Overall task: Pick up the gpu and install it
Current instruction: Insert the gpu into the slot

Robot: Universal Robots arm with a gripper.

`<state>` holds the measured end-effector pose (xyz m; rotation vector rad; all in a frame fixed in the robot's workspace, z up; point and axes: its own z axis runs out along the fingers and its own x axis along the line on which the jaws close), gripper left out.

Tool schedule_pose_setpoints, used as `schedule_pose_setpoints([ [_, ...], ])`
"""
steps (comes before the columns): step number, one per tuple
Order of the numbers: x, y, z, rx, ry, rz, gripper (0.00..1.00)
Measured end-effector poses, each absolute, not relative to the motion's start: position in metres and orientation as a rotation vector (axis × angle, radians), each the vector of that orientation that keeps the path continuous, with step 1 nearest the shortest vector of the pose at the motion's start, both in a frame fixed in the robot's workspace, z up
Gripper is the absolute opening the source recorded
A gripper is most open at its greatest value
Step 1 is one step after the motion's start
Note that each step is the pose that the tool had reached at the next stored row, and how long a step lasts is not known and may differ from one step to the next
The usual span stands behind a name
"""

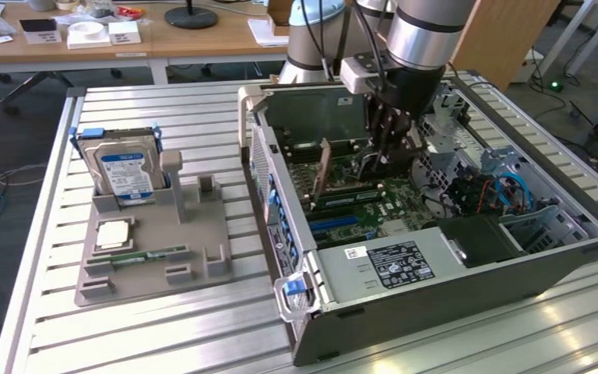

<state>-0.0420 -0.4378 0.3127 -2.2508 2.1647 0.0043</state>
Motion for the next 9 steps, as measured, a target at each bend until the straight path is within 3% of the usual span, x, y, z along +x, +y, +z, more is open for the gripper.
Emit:
schedule_pose_setpoints([
  [9,-0.0466,-0.4415,0.3042,-2.27,2.144,0.005,0.26],
])
